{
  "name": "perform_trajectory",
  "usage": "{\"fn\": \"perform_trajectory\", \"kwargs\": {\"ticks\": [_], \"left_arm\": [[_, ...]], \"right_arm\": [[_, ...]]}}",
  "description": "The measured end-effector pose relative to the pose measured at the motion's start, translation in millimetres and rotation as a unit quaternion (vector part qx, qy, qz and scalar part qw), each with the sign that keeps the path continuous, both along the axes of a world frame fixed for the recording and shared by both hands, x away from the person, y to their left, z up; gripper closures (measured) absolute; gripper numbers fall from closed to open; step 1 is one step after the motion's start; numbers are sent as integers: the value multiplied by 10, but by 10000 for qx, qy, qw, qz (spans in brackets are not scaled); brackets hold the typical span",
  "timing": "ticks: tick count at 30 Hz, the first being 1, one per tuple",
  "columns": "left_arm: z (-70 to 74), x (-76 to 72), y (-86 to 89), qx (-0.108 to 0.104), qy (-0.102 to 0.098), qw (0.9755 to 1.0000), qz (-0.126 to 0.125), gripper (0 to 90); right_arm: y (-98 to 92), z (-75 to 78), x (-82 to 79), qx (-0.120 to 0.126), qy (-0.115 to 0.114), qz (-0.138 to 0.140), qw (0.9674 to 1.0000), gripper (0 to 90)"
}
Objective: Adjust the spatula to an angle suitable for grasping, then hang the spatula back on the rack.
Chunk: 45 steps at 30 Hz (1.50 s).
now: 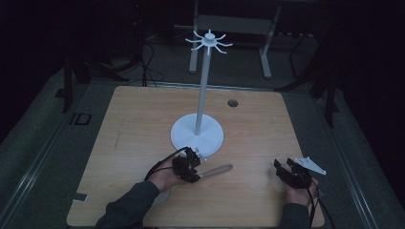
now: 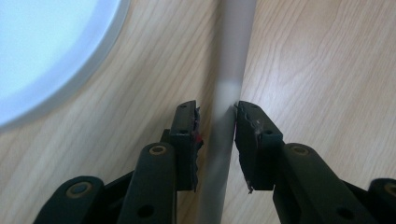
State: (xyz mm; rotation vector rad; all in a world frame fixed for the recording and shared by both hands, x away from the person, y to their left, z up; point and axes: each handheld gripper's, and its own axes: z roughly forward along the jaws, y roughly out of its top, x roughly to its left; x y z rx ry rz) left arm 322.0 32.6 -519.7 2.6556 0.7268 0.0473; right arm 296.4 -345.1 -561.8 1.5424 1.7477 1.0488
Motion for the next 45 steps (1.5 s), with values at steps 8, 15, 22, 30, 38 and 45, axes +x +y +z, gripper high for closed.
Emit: {"fn": "perform_trajectory", "kwargs": {"ticks": [8,15,22,30,38,45], "left_arm": [[-8,75,-201,245,89,9996,-130,719],[-16,116,-360,551,126,9981,-249,721],[-45,167,-456,828,278,9955,-365,723],[-42,163,-487,916,208,9945,-471,745],[-47,158,-462,856,128,9954,-418,750],[-12,164,-400,711,8,9972,-243,750]], "right_arm": [[-4,0,2,18,9,-3,10000,412],[-8,-1,4,28,16,2,10000,409],[-12,-2,7,42,35,4,10000,408],[-12,-3,13,52,61,4,10000,407],[-13,-3,15,49,73,6,10000,405],[-14,-4,22,56,100,0,9999,401]]}}
